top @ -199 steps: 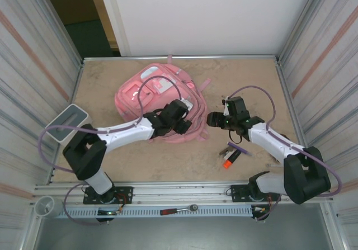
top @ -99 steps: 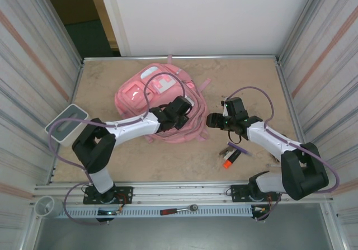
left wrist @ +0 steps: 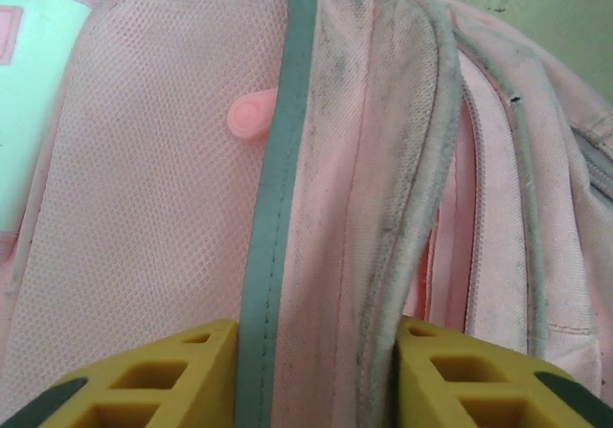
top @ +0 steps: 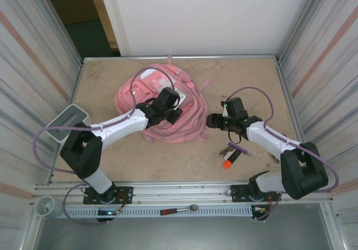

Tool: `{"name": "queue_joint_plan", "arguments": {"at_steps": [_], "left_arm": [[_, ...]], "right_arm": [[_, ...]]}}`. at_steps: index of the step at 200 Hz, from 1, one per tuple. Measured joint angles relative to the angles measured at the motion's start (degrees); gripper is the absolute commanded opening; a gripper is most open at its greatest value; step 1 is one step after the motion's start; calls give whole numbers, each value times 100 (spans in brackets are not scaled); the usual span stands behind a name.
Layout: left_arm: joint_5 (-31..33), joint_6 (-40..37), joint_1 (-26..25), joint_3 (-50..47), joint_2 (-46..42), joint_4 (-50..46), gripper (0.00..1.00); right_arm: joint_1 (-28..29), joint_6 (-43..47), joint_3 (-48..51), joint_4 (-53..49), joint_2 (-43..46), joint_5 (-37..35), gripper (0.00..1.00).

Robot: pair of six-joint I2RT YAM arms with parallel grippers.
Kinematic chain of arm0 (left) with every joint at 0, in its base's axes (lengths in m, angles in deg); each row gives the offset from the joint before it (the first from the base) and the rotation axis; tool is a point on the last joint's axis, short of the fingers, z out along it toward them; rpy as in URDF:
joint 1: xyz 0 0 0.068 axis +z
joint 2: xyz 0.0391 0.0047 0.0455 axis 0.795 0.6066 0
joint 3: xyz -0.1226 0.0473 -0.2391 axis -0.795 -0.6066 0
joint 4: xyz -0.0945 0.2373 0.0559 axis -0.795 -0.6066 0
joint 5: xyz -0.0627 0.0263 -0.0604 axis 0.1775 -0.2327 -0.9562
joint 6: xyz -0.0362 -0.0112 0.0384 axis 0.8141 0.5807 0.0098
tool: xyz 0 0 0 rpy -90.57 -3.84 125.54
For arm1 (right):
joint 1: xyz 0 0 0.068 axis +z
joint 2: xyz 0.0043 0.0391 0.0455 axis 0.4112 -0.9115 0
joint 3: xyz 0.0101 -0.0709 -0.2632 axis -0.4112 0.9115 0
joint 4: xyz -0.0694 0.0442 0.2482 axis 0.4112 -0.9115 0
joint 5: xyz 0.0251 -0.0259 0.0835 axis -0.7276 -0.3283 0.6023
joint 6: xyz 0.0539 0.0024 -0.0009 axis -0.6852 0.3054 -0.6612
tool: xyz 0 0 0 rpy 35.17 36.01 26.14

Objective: Pack the student bag

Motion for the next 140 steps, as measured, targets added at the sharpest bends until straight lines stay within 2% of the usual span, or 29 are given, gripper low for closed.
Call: {"name": "queue_joint_plan", "arguments": {"at_steps": [22,46,80,108,140], "left_arm": [[-131,44,44,-70,-50,70,11],[-227,35,46,-157,-63,181,0],[-286,83,57,-431,-291,470,0],[-352,153,107,-706,-544,702,0],[-424,181,133,-914,-667,957,0]], "right_arm": [[0,-22,-17,-251,2,-190,73],[7,-120,-22,-654,11,-584,74],[212,-426,-20,-1408,212,-1261,77],[761,-938,-20,-2111,413,-1808,80],[1207,-1591,-13,-2771,424,-2068,81]]}}
